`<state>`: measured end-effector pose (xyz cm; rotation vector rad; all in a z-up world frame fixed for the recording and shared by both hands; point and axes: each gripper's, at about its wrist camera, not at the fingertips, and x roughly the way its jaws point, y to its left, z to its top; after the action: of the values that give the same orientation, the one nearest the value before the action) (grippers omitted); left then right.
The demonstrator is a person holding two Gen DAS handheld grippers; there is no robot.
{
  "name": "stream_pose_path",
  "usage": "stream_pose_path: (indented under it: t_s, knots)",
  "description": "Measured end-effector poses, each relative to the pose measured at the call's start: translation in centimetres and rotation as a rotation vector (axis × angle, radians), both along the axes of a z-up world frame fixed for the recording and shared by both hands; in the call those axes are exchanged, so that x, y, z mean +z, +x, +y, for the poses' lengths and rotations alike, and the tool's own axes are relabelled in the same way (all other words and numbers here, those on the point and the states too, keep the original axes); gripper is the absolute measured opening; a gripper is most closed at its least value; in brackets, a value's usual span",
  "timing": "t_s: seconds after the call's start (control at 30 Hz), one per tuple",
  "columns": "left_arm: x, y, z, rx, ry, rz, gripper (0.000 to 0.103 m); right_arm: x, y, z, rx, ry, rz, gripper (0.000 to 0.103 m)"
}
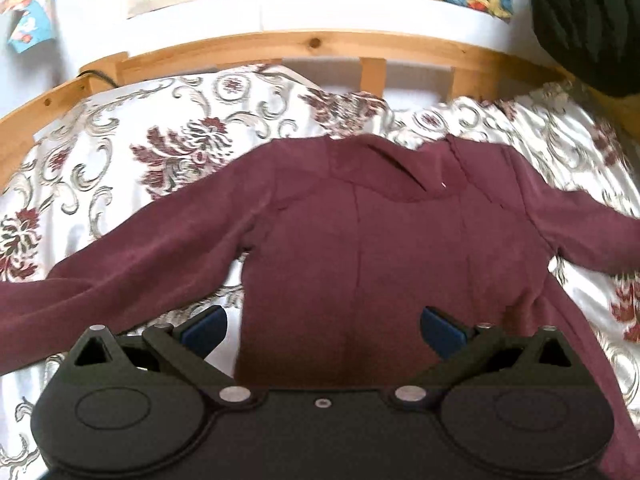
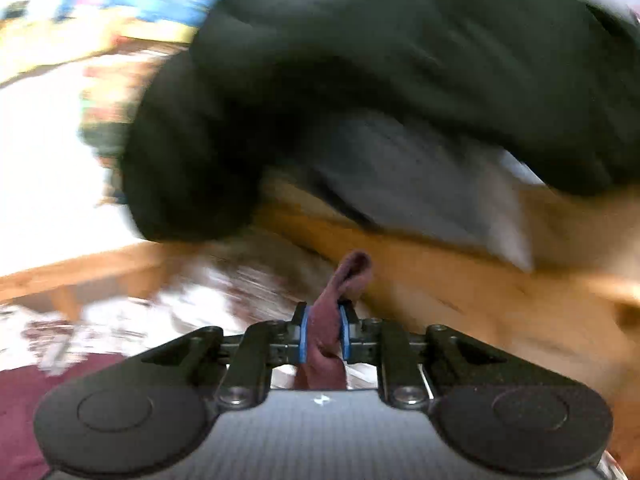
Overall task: Fold small clothes
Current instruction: 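Fold the held sleeve across the shirt body and open the right tool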
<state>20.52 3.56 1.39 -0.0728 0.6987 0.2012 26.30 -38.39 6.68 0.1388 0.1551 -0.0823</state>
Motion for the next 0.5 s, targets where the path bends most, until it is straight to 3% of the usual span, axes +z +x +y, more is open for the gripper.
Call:
stream_pose_path:
  t_s: [0.1,0.23,0.37,0.5]
  knots:
    - [0.5,-0.4,1.5,0.041,-0.018,-0.021,0.102,1.3,-0.8,6.1,0.185,-0.086,-0.056,0.017]
    - [0.8,-1.2,3.9,0.102,-0.038,-0.04,0.102,0.5,-2.0,14.7,0.428,-0.205,-0.08,0.017]
    - [0.5,-2.1,6.5,0.166,-0.056,-0.043,0.102,-2.5,-3.2,22.2,0.632,-0.334,-0.047,0.017]
    - [-0.1,-3.0,8.8,0.218,-0.073,-0.032,0.102,-6.5,-4.3,27.3,0.802,-0.412,0.053,0.017]
